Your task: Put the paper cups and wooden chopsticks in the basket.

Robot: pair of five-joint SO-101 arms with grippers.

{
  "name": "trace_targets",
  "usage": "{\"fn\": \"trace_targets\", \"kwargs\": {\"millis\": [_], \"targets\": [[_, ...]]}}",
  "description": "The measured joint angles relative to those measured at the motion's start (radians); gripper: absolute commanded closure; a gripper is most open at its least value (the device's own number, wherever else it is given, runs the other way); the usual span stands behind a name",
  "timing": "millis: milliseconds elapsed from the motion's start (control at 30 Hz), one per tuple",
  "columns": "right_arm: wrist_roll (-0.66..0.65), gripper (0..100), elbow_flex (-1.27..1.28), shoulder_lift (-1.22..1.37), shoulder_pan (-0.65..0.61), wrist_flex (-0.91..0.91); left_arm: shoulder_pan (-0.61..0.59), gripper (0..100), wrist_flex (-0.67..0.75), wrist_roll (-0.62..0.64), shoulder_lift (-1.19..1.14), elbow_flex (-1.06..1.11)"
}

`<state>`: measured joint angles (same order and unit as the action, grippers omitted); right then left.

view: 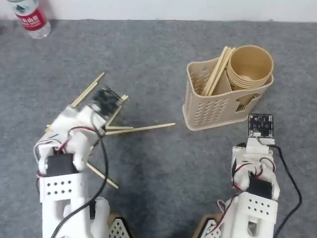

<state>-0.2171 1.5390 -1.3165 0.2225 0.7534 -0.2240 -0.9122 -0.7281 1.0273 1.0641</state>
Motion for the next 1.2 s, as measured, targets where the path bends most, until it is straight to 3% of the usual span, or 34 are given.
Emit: {"fn": "trace_targets", "kwargs": {"millis": [233, 800, 1200], "targets": [[0.0, 90.2, 0.0, 0.0, 0.0, 0.0, 0.133, 79, -0.043, -0.064, -0.143, -0.003], [0.0, 90.2, 0.0, 0.0, 0.0, 0.0, 0.132, 79, -0.043, -0.258, -0.956, -0.473], [0.0, 90.2, 0.0, 0.0, 0.0, 0.0, 0.129, 81, -0.043, -0.362, -1.142, -0.549]]}}
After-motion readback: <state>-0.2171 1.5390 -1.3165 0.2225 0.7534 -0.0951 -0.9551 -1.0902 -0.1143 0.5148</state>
